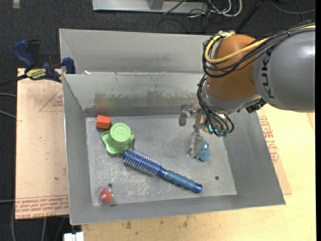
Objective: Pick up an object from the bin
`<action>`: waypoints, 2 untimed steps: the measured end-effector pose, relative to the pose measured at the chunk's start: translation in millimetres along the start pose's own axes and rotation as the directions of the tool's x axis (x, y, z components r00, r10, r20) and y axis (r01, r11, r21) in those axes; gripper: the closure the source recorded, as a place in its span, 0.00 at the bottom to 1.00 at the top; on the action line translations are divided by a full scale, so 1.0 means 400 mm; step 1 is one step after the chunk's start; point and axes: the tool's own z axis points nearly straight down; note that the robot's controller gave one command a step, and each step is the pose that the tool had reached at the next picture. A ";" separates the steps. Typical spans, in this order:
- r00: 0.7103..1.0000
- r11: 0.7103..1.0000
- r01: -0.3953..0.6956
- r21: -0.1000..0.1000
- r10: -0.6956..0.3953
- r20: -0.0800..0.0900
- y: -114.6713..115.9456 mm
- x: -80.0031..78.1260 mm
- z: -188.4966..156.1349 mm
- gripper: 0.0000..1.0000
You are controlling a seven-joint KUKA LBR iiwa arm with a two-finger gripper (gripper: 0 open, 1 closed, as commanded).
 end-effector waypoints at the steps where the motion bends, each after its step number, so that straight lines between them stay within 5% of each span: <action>1: 0.988 0.988 0.154 0.001 -0.154 0.011 0.061 0.048 -0.105 0.00; 2: 0.981 0.981 0.195 0.001 -0.195 -0.003 -0.006 0.174 0.050 0.00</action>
Offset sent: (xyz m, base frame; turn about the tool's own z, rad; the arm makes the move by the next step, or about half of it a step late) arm -0.0200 0.0232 0.0412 -0.1561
